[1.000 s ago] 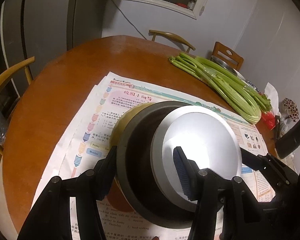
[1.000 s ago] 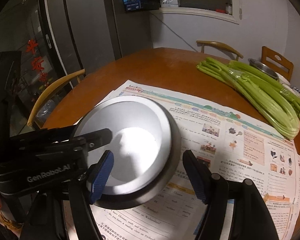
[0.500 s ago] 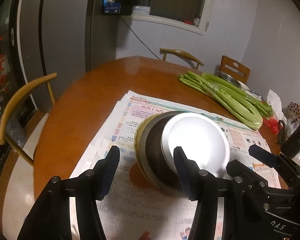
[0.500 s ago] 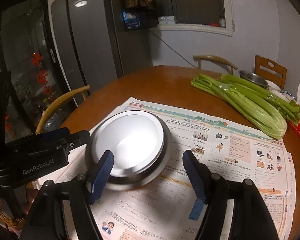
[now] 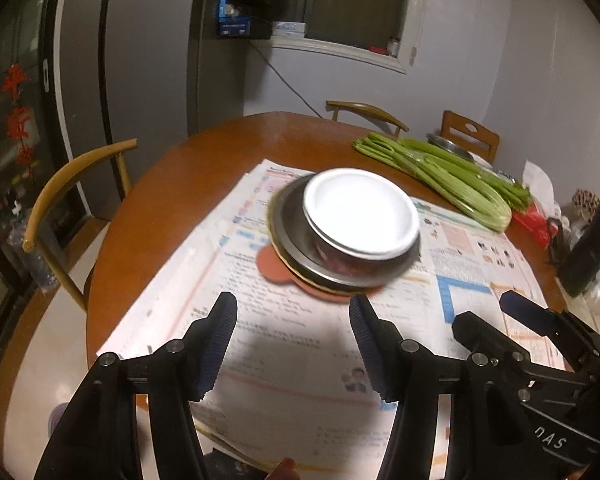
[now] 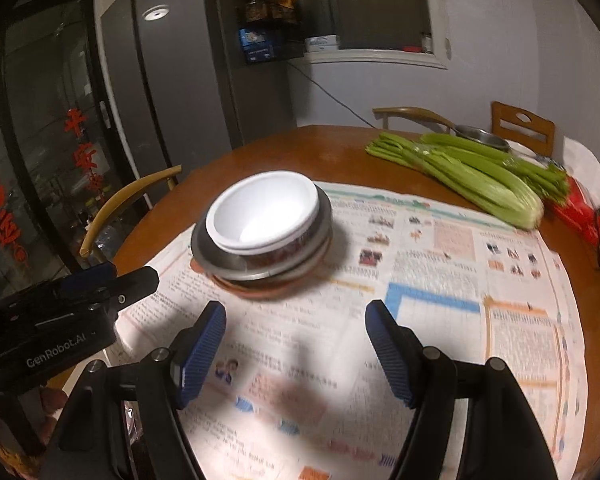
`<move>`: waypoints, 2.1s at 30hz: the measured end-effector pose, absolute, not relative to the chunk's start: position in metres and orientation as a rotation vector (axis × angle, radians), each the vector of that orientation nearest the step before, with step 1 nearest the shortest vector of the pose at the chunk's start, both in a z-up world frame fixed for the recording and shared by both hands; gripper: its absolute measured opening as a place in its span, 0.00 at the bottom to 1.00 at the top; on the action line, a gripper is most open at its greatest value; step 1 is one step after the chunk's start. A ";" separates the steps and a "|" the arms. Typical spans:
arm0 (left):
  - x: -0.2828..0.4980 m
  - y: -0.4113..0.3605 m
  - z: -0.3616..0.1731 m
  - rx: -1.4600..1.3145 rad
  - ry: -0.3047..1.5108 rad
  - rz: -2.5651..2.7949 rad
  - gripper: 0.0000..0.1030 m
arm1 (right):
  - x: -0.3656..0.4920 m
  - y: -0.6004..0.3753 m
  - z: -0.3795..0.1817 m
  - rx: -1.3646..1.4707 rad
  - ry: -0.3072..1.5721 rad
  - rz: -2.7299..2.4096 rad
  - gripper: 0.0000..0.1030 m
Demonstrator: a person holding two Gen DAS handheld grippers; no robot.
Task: Organize plates and bowls
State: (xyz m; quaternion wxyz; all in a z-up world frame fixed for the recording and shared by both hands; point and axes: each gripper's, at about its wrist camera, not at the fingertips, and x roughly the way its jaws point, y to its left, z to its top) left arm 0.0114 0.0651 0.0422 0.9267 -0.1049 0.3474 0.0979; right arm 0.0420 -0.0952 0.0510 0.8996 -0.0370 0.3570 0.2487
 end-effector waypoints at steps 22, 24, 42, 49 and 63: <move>-0.011 0.055 0.020 -0.210 0.779 0.244 0.59 | 0.008 -0.111 0.040 -0.068 0.734 0.513 0.70; -0.011 0.054 0.020 -0.208 0.781 0.239 0.59 | 0.008 -0.111 0.040 -0.068 0.735 0.512 0.70; -0.015 0.056 0.023 -0.198 0.774 0.219 0.59 | -0.001 -0.106 0.043 -0.089 0.744 0.489 0.70; -0.020 0.056 0.026 -0.199 0.763 0.218 0.59 | -0.001 -0.106 0.039 -0.091 0.765 0.486 0.70; -0.022 0.058 0.028 -0.206 0.759 0.215 0.59 | -0.006 -0.104 0.040 -0.104 0.760 0.486 0.70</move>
